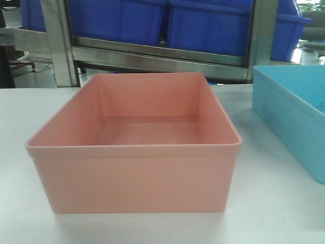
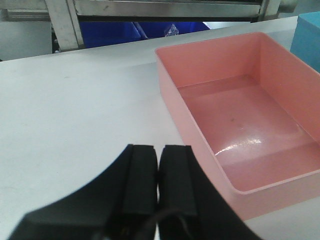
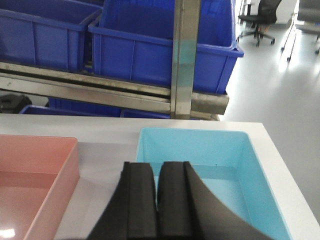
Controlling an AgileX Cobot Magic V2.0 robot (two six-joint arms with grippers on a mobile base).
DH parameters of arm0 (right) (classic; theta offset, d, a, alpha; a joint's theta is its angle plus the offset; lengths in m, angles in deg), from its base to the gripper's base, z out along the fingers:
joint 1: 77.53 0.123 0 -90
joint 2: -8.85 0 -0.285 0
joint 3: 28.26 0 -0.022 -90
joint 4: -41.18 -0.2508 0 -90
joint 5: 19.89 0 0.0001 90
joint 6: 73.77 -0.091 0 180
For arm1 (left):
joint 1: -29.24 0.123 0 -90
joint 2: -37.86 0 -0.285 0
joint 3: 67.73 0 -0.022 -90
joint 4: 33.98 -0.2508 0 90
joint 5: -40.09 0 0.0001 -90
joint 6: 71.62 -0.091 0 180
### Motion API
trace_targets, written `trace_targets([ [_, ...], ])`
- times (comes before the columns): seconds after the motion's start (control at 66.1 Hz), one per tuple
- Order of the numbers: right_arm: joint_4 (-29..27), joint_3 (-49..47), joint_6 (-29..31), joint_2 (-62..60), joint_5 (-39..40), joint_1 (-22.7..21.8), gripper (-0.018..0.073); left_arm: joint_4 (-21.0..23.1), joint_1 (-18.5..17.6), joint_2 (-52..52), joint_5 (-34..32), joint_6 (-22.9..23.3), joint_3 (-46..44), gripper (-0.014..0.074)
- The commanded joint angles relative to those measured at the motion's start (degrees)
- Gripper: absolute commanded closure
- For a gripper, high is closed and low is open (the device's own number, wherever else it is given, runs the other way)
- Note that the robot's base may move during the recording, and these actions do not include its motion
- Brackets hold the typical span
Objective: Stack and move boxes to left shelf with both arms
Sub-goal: 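Lower the right gripper onto the wall of the light-blue bin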
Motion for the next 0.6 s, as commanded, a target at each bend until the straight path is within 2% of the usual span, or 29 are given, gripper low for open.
trace_targets([
  [0.0, 0.2, -7.8, 0.6, 6.8, -0.1, -0.3, 0.0489, -0.4, -0.4, 0.1, -4.9, 0.0, -1.6, 0.0605],
  [0.076, 1.0, -14.1, 0.6, 13.2, -4.8, -0.3, 0.0406, -0.4, -0.4, 0.1, -4.9, 0.0, -1.6, 0.0605],
  [0.242, 4.4, -24.9, 0.6, 23.2, -14.2, -0.4, 0.0083, -0.4, -0.4, 0.1, -4.9, 0.0, -1.6, 0.0605],
  [0.287, 4.4, -27.2, 0.5, 25.0, -17.4, -1.0, 0.0036, -0.4, -0.4, 0.1, -4.9, 0.0, -1.6, 0.0605],
  [0.408, 4.4, -33.9, 0.1, 30.3, -26.1, -5.5, 0.0032, -0.4, -0.4, 0.1, -4.9, 0.0, -1.6, 0.0605],
  [0.484, 4.4, -37.9, 0.1, 33.8, -32.3, -10.4, 0.0032, -0.4, -0.4, 0.1, -4.9, 0.0, -1.6, 0.0605],
  [0.59, 4.0, -41.9, 4.1, 38.7, -37.8, -16.7, 0.0032, -0.4, -0.4, 0.1, -4.9, 0.0, -1.6, 0.0605],
])
